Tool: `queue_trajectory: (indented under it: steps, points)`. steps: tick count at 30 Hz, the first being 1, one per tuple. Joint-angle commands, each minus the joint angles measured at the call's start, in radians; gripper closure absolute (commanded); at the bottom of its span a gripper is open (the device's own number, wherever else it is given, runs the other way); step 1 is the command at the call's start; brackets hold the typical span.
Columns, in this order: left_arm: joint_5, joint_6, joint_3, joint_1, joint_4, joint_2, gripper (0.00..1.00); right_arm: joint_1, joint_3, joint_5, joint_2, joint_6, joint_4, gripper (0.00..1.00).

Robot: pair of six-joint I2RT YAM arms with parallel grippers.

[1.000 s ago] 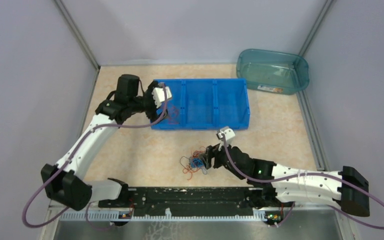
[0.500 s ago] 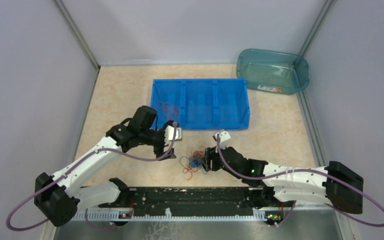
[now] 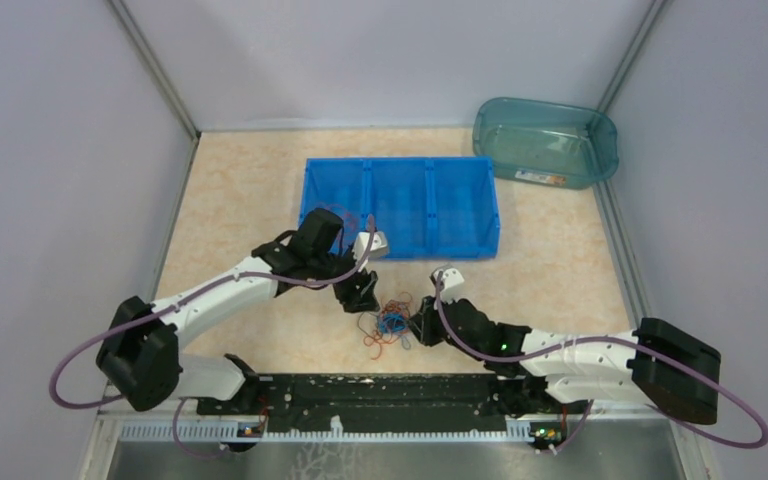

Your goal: Untangle the cables

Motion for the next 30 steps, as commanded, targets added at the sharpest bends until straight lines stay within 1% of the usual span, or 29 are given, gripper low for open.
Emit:
queue_trajectory:
  steps: [1,5,7,11,20,26,30]
  points:
    - [-0.011,-0.177,0.043,-0.009,0.033,0.058,0.3,-0.008,-0.012,-0.003,0.007,0.019,0.067,0.86]
    - [-0.001,-0.245,0.05,-0.009,0.044,0.091,0.33,-0.007,-0.009,-0.021,0.001,0.012,0.033,0.87]
    - [0.017,-0.273,0.052,-0.011,0.065,0.102,0.34,-0.007,-0.019,-0.033,-0.006,0.011,0.041,0.88]
    - [-0.008,-0.308,0.055,-0.024,0.08,0.128,0.39,-0.007,-0.036,-0.052,-0.003,0.01,0.061,0.91]
    - [-0.031,-0.304,0.033,-0.053,0.108,0.155,0.43,-0.007,-0.051,-0.066,-0.019,0.014,0.06,0.91]
    - [-0.021,-0.292,0.028,-0.061,0.102,0.173,0.46,-0.008,-0.038,-0.065,-0.024,0.009,0.062,0.91]
    - [0.011,-0.272,0.019,-0.068,0.079,0.167,0.47,-0.008,-0.038,-0.06,-0.025,0.01,0.065,0.91]
